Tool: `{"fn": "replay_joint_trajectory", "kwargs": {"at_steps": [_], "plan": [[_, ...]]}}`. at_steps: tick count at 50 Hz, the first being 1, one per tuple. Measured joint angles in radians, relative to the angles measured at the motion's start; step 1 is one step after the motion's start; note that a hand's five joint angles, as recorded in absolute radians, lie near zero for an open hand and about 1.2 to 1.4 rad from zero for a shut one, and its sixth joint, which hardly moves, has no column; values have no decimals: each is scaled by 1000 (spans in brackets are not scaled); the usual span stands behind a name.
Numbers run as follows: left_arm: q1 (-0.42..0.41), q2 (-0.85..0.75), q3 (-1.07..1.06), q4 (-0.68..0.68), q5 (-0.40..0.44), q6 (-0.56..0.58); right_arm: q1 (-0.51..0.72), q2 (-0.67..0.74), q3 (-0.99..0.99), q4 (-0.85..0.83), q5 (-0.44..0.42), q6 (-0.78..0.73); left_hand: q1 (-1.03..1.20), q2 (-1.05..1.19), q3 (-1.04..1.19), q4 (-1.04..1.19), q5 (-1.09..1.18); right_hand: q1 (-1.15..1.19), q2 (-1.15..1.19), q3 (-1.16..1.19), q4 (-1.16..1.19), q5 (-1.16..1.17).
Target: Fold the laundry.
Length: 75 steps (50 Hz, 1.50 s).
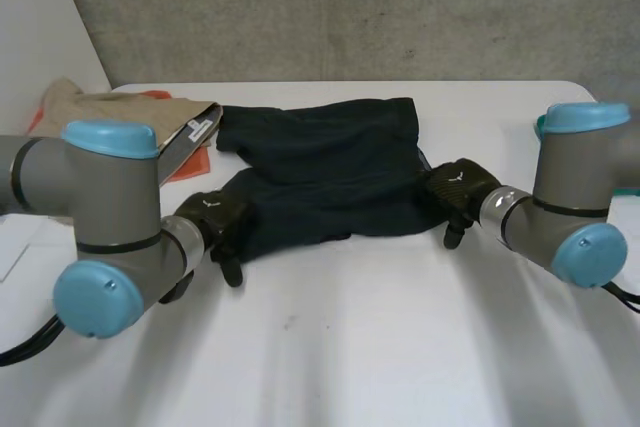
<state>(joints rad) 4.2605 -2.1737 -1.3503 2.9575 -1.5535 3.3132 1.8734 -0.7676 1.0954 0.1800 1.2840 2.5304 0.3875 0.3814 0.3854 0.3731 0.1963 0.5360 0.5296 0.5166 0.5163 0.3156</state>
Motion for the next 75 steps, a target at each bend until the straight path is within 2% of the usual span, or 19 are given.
{"fn": "replay_joint_trajectory", "kwargs": {"at_steps": [10, 14, 15, 22, 24, 27, 31, 40, 46, 50, 56, 59, 65, 75], "plan": [[12, -119, 154, 57, -84, 114, 16, 56, -11, -178, 6, 14, 12, 21, 13, 28, 34, 0, 0, 1, 1, 11], [12, -171, 224, 64, -96, 146, 23, 68, -10, -251, 8, 23, 83, 85, 83, 99, 104, 4, 5, 25, 26, 60], [11, -184, 243, 64, -98, 152, 25, 72, -11, -272, 10, 25, 165, 158, 155, 172, 173, 5, 18, 44, 43, 78], [6, -254, 337, 63, -99, 178, 35, 103, -28, -360, 25, 28, 445, 434, 429, 442, 439, 225, 227, 239, 236, 260], [5, -270, 359, 62, -96, 183, 38, 117, -40, -378, 35, 26, 666, 657, 661, 676, 669, 302, 321, 331, 330, 345], [4, -268, 365, 58, -96, 183, 39, 124, -48, -381, 48, 25, 744, 764, 773, 793, 771, 551, 601, 601, 602, 605], [1, -235, 351, 46, -96, 179, 36, 110, -44, -371, 61, 26, 744, 796, 799, 821, 775, 553, 648, 669, 676, 650], [0, -70, 237, -17, -64, 170, 7, -32, 48, -231, 51, 31, 744, 812, 799, 821, 775, 553, 648, 670, 677, 667], [-1, 86, 80, -144, 5, 189, -39, -218, 178, 109, 3, -44, 744, 812, 799, 821, 791, 553, 648, 670, 678, 678], [-11, 163, -40, -254, 38, 231, -78, -347, 287, 382, -10, -176, 744, 813, 799, 821, 791, 553, 648, 670, 678, 678], [-54, 224, -181, -379, 65, 300, -130, -526, 450, 648, -24, -361, 744, 814, 799, 821, 791, 553, 648, 670, 678, 678], [-88, 237, -225, -419, 68, 325, -143, -590, 511, 698, -35, -410, 744, 814, 799, 821, 791, 553, 648, 670, 678, 687], [-141, 242, -216, -436, 30, 342, -133, -632, 552, 671, -47, -410, 744, 814, 799, 821, 791, 553, 648, 670, 678, 693], [-88, 154, 62, -304, -68, 308, -41, -498, 374, 344, 23, -89, 744, 814, 801, 822, 791, 563, 648, 670, 678, 702]]}}
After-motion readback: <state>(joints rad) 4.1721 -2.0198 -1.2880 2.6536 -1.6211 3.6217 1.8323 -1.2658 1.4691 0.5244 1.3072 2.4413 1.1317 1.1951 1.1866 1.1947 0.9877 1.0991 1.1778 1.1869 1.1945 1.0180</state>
